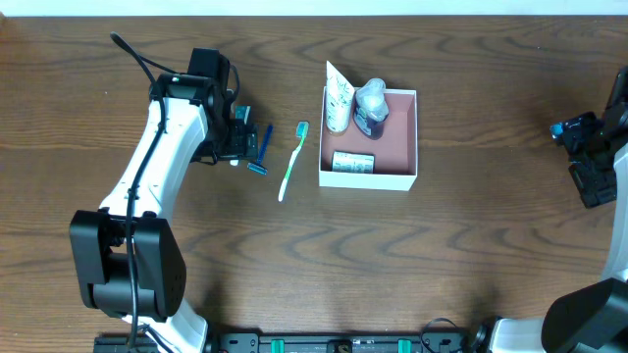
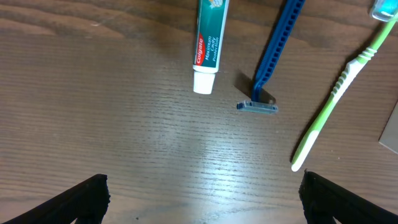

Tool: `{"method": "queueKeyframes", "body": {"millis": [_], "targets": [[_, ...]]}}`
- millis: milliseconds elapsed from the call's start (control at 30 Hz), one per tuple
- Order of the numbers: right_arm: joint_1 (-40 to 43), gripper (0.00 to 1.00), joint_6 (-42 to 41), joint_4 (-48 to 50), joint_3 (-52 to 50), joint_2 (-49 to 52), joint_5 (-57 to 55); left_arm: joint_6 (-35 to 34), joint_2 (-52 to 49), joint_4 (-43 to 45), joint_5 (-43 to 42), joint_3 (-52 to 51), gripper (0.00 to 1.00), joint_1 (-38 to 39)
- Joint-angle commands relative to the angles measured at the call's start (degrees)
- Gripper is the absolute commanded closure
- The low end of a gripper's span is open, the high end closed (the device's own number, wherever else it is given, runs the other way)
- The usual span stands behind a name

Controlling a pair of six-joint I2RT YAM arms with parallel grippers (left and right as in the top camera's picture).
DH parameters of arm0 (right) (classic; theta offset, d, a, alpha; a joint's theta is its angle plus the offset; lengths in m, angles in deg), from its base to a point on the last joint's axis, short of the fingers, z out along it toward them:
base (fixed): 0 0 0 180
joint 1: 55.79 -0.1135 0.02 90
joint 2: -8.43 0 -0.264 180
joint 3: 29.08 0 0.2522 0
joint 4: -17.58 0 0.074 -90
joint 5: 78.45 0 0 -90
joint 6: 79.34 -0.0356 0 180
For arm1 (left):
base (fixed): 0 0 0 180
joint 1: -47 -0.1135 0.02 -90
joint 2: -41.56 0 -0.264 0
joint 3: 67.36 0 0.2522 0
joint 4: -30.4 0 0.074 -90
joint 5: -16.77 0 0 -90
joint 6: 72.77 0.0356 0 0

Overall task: Pack container
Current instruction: 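Raise the left gripper and move it over the Colgate toothpaste tube, then lower the left gripper onto the toothpaste tube and close on it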

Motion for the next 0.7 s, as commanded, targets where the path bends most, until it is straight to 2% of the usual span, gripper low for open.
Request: {"method": "queueKeyframes", "body": {"millis": [0,667], "targets": [[0.5,0.01,-0.7,-0.2,0.0,0.3,-0.6,-0.6,-0.2,-0.1,1.7,1.5,0.02,-0.1],[0.5,0.01,-0.7,-0.2,0.0,0.3,-0.6,-0.2,-8.5,9.1,7.2,1.5,0.02,-0.2]]}}
